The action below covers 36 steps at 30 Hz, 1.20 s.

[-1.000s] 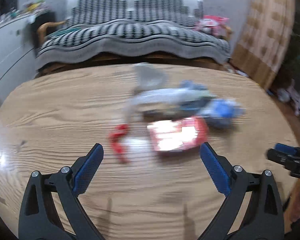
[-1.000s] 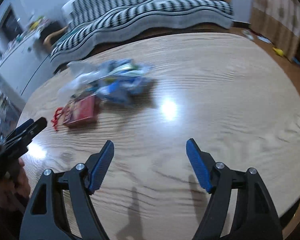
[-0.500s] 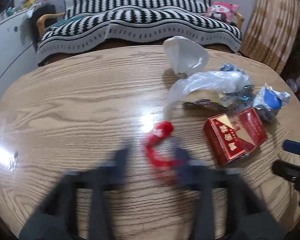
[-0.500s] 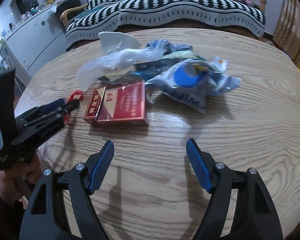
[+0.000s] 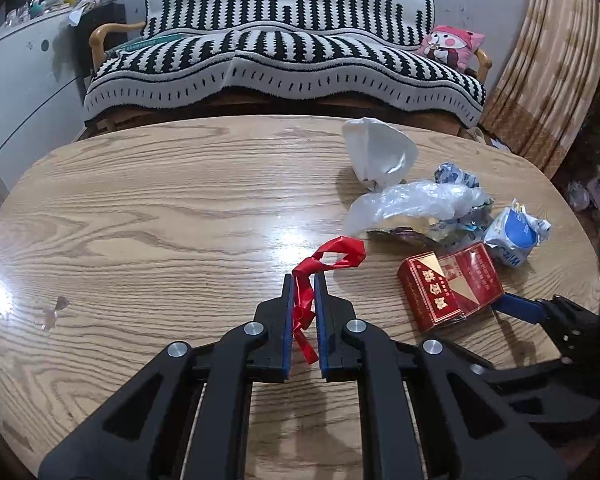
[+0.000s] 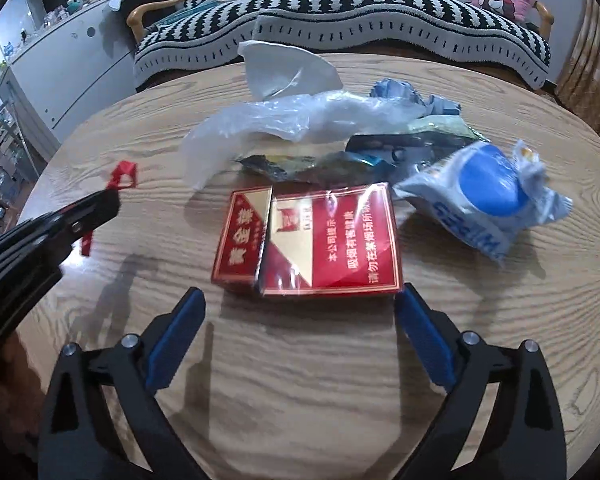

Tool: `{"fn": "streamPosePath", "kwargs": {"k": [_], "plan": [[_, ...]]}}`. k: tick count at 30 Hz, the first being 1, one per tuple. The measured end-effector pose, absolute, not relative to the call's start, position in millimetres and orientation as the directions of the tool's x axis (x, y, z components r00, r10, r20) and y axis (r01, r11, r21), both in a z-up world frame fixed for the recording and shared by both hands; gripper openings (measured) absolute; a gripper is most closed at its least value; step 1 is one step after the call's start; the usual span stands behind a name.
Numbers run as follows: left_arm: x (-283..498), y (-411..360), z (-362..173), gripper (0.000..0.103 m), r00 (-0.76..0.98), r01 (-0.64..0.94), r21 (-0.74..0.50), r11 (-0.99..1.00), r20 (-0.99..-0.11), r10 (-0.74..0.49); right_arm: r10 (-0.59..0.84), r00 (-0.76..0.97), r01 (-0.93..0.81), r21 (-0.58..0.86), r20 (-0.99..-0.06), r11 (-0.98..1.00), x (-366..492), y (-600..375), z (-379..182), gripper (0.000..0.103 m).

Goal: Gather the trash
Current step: 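Grasp the red cigarette box with the right tool while the left grasps red ribbon, then carry box and ribbon to the bin and open both tools over it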

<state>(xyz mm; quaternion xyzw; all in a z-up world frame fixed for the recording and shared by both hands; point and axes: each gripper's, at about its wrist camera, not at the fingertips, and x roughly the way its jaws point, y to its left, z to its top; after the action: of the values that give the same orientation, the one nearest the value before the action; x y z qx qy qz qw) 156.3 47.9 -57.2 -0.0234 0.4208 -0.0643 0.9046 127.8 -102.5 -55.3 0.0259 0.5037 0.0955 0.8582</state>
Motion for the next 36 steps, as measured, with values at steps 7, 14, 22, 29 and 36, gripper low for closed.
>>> {"fn": "streamPosePath", "kwargs": {"k": [7, 14, 22, 29, 36], "plan": [[158, 51, -58, 0.009, 0.629, 0.079, -0.102, 0.992, -0.767, -0.129, 0.151, 0.499, -0.115, 0.108, -0.853, 0.987, 137, -98, -60, 0.095], [158, 49, -57, 0.009, 0.631, 0.08, -0.099, 0.992, -0.765, -0.128, 0.166, 0.509, -0.149, 0.104, -0.845, 0.983, 131, -94, -53, 0.084], [149, 28, -46, 0.009, 0.641, 0.109, -0.102, 0.989, -0.753, -0.149, 0.187, 0.544, -0.163, 0.116, -0.818, 0.98, 99, -121, -27, 0.084], [130, -28, -28, 0.009, 0.66, 0.203, -0.09, 0.975, -0.723, -0.204, 0.134, 0.615, -0.066, 0.118, -0.777, 0.991, 53, -206, 12, 0.084], [102, -124, -16, 0.009, 0.636, 0.36, -0.1, 0.928, -0.701, -0.322, -0.002, 0.626, 0.142, 0.111, -0.78, 0.984, -15, -331, 24, 0.084]]}}
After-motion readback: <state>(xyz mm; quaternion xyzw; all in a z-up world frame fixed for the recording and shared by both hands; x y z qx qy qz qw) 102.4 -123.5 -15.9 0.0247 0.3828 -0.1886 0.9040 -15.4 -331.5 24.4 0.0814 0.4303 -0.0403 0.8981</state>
